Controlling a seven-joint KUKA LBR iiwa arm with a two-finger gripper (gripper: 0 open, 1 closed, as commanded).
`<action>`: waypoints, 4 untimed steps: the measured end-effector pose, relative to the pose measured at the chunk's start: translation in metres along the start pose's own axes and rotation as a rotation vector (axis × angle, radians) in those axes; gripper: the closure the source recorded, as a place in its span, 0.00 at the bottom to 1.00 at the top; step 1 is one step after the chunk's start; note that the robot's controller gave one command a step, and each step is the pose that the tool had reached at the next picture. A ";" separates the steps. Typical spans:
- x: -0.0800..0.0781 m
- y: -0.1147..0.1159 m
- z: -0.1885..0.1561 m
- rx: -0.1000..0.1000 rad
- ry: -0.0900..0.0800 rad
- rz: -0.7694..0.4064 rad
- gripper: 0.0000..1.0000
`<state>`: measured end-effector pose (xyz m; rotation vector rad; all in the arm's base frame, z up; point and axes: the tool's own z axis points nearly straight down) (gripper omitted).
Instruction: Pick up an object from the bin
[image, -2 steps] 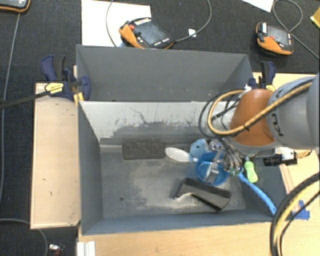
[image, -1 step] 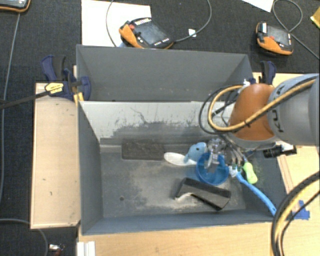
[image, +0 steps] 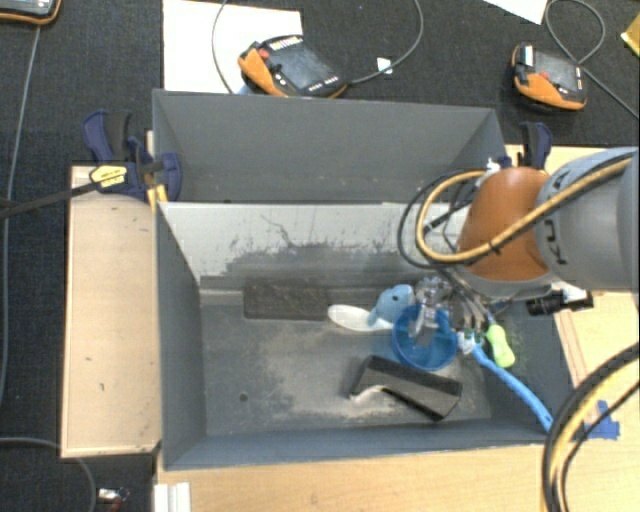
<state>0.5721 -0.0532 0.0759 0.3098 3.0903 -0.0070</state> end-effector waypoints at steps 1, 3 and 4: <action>0.001 0.000 -0.011 0.000 0.001 -0.001 1.00; -0.001 0.001 -0.048 -0.002 -0.001 -0.004 1.00; -0.001 0.001 -0.078 -0.002 0.003 -0.006 1.00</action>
Offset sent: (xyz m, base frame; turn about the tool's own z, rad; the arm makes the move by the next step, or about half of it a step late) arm -0.0009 0.0001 0.0175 -0.0004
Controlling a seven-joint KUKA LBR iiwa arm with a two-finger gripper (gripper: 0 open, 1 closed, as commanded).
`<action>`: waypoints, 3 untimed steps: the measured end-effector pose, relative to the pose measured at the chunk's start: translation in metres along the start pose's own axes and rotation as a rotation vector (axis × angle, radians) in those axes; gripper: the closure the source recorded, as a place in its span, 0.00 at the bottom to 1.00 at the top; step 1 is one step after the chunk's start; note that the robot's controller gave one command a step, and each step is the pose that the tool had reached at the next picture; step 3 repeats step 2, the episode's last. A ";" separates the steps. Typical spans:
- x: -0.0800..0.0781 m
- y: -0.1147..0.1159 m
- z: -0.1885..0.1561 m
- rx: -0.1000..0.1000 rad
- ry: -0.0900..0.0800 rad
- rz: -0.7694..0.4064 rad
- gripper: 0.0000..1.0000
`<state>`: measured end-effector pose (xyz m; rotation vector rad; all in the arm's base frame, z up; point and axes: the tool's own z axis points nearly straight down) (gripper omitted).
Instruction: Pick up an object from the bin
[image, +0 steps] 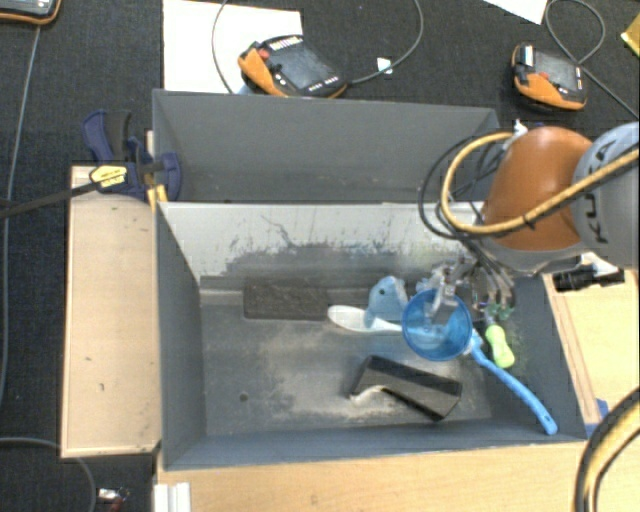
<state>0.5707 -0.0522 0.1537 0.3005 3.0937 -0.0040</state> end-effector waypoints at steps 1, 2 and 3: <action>-0.001 0.000 -0.015 0.000 -0.003 -0.002 1.00; -0.002 0.000 -0.030 -0.001 -0.004 -0.004 1.00; -0.002 0.000 -0.030 -0.001 -0.004 -0.004 1.00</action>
Offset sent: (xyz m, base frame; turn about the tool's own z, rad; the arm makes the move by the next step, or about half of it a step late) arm 0.0010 -0.0001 0.0399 -0.0015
